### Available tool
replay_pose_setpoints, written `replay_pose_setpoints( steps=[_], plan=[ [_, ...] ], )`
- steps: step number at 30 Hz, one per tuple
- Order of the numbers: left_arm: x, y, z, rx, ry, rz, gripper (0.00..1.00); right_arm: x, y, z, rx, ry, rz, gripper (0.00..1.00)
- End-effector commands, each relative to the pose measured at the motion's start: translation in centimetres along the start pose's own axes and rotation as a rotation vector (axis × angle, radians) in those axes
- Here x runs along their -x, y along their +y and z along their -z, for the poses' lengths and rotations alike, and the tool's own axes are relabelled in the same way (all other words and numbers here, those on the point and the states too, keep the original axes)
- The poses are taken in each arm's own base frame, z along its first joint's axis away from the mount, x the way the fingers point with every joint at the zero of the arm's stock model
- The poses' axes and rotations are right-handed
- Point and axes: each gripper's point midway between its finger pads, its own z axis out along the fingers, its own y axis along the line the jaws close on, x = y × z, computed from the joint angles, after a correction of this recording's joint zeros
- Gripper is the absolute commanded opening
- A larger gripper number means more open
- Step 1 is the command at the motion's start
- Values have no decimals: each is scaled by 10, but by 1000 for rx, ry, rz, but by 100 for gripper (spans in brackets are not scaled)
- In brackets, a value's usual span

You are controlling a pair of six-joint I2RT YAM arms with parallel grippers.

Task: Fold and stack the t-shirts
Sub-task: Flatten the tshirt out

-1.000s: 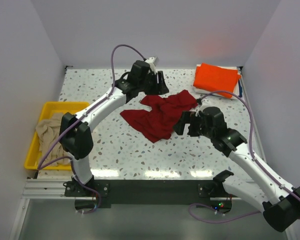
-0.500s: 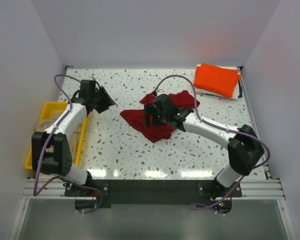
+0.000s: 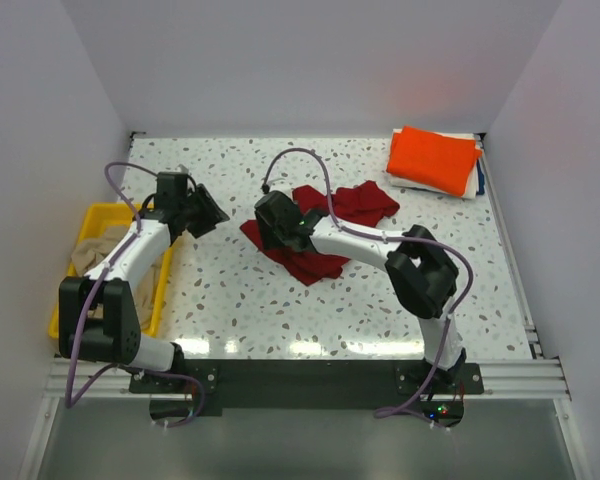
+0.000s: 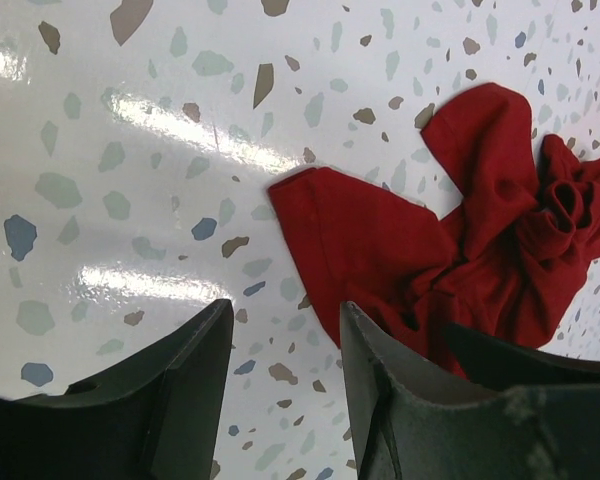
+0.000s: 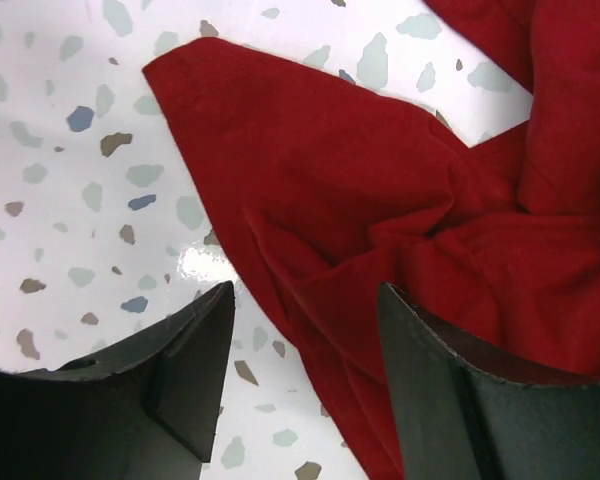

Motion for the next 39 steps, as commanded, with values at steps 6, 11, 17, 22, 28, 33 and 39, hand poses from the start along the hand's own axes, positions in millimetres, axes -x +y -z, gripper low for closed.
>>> replay_pose_setpoints(
  steps=[6, 11, 17, 22, 28, 33, 39],
  plan=[
    [6, -13, 6, -84, -32, 19, 50, 25, 1, -17, -49, -76, 3, 54],
    [-1, -14, 5, -113, -15, 19, 49, 16, -6, -19, -77, -48, 14, 32],
    [-21, -19, -1, -172, 38, 9, 48, 47, -32, 35, -127, -128, -14, 0],
    [-48, -27, -10, -138, 81, -57, 46, 71, -85, 105, -141, -212, -102, 0],
    [-79, -35, -25, -77, 123, -99, 46, 52, -164, 162, -222, -246, -210, 0],
    [-108, -49, -38, -84, 178, -146, 47, 42, -222, 214, -330, -323, -292, 0],
    [-118, -60, -53, -20, 180, -206, 52, 40, -250, 243, -430, -351, -289, 0]
  ],
)
